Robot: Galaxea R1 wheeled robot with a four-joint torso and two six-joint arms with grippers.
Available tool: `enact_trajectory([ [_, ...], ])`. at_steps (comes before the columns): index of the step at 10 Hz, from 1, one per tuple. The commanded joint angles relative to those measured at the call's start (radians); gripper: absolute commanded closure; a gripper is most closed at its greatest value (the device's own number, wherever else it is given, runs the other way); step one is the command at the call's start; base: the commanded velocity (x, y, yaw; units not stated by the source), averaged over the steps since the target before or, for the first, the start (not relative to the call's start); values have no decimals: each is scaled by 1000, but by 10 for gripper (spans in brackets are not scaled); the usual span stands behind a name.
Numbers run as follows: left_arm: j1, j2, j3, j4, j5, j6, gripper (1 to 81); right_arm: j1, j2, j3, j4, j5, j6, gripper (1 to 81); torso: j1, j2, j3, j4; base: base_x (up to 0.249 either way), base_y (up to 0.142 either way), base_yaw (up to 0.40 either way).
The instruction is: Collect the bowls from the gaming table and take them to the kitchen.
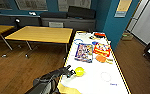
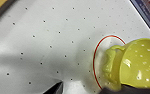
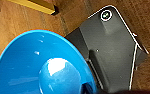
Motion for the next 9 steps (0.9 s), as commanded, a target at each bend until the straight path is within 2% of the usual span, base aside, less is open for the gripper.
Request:
enact_trajectory([
  [1,-152,57,-40,2,82,-41,10,24,-26,8,-24,-46,1,811,0,0,0,0,0,0,0],
  [3,-145,57,-37,2,108,-40,10,24,-23,2,-24,-48,1,811,0,0,0,0,0,0,0],
  [7,-178,57,10,-1,110,-30,10,34,-14,-3,-25,-68,1,811,0,0,0,0,0,0,0],
  [9,-217,52,87,38,108,-26,10,34,-12,-3,-25,-69,1,811,0,0,0,0,0,0,0],
])
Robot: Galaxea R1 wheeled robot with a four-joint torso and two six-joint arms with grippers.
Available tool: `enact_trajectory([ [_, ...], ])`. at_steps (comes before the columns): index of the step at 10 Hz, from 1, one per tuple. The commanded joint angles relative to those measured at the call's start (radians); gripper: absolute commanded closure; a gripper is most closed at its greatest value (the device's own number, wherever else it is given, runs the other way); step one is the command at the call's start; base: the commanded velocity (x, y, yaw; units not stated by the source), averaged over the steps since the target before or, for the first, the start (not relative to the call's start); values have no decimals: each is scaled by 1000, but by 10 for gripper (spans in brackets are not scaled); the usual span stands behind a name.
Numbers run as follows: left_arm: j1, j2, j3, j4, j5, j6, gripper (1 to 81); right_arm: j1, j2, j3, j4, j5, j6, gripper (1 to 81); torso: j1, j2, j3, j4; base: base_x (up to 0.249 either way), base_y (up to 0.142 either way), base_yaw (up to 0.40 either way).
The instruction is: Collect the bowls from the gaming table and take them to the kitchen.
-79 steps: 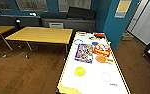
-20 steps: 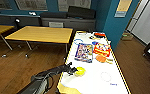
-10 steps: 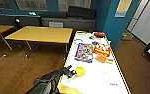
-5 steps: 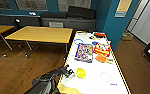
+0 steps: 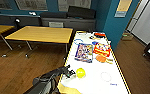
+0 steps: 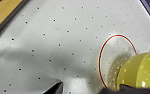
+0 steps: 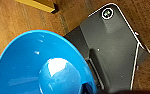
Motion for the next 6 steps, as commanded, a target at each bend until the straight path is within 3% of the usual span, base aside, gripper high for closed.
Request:
enact_trajectory([
  [1,-216,30,130,35,43,8,10,24,-35,18,-25,-47,1,811,0,0,0,0,0,0,0],
  [3,-229,0,204,42,41,7,10,24,-33,21,-27,-47,-1,811,0,0,0,0,0,0,0],
  [6,-226,7,205,51,43,7,10,24,-32,21,-28,-47,-1,811,0,0,0,0,0,0,0],
])
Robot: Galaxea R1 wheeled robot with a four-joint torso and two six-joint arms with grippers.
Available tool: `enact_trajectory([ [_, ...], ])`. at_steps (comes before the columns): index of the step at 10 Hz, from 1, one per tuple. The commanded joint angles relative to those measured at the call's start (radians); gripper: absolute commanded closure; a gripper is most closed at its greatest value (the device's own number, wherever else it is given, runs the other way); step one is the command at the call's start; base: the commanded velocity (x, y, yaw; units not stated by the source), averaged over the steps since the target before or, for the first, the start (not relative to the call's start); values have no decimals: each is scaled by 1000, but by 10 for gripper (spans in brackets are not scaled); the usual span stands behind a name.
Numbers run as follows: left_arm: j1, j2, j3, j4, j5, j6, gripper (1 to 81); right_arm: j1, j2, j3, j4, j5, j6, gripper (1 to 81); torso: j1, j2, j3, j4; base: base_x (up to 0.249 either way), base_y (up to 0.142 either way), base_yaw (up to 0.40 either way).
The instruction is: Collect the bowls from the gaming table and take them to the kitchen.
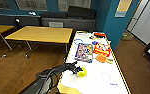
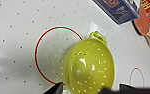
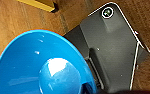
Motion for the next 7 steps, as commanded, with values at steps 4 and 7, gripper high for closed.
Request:
enact_trajectory([
  [4,-132,30,2,9,37,-9,10,30,-32,22,-26,-43,1,811,0,0,0,0,0,0,0],
  [7,-106,61,-47,17,39,-13,10,33,-32,22,-26,-45,1,811,0,0,0,0,0,0,0],
])
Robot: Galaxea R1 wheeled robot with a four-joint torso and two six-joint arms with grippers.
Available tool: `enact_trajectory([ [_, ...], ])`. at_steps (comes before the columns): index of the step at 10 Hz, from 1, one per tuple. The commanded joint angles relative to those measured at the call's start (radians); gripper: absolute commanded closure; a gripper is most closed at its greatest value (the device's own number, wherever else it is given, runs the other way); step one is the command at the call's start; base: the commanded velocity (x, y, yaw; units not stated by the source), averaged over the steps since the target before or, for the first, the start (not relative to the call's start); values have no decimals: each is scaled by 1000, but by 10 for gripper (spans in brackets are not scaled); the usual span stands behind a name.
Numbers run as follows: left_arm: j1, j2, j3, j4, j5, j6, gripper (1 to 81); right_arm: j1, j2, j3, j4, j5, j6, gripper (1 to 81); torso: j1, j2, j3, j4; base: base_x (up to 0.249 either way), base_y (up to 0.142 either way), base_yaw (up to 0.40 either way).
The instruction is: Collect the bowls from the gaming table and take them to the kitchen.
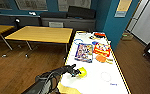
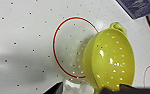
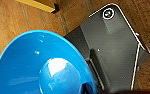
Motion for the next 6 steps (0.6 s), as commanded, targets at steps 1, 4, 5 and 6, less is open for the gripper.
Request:
enact_trajectory([
  [1,-141,64,-39,1,41,-2,10,29,-32,20,-25,-45,1,811,0,0,0,0,0,0,0],
  [4,-136,64,-138,5,53,-5,10,36,-28,20,-25,-59,1,811,0,0,0,0,0,0,0],
  [5,-136,64,-178,7,65,-19,10,38,-26,17,-25,-59,1,811,0,0,0,0,0,0,0],
  [6,-136,64,-183,7,67,-19,10,39,-25,16,-23,-63,1,811,0,0,0,0,0,0,0],
])
